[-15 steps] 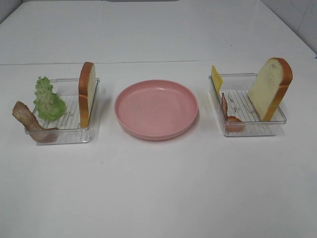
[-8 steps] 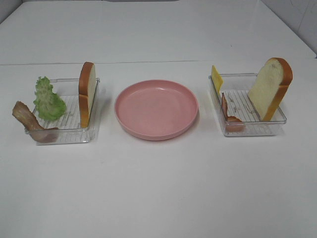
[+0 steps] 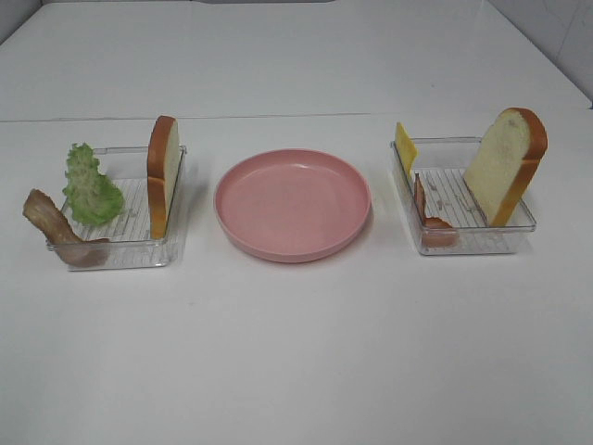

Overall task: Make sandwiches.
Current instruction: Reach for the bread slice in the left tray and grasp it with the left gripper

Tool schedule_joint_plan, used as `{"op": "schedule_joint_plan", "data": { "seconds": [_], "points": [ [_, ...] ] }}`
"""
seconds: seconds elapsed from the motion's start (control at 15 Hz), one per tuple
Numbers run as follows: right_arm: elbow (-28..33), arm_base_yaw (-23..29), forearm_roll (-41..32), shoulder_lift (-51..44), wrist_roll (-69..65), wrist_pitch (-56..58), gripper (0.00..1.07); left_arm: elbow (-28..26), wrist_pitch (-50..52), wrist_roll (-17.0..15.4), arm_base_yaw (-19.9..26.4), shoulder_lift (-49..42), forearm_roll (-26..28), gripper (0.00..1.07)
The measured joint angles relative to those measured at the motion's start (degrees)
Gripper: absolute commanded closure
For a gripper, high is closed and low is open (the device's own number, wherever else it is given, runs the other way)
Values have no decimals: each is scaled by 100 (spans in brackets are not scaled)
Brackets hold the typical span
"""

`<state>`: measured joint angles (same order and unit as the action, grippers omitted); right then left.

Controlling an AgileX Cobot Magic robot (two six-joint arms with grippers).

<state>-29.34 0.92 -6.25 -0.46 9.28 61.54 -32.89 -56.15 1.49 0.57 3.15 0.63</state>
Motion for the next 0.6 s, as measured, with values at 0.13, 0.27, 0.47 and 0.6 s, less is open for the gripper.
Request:
{"op": "schedule_joint_plan", "data": {
  "seconds": [0.13,0.27,0.47,0.6],
  "points": [
    [0,0,0,0,0,0,27,-304,235,0,0,682,120,30],
    [0,0,0,0,0,0,27,-785,453,0,0,1902,630,30],
    [0,0,0,0,0,0,27,-1564,481,6,0,3610,1364,30],
    [0,0,0,0,0,0,27,-1994,395,189,0,4463,1707,30]
  ]
}}
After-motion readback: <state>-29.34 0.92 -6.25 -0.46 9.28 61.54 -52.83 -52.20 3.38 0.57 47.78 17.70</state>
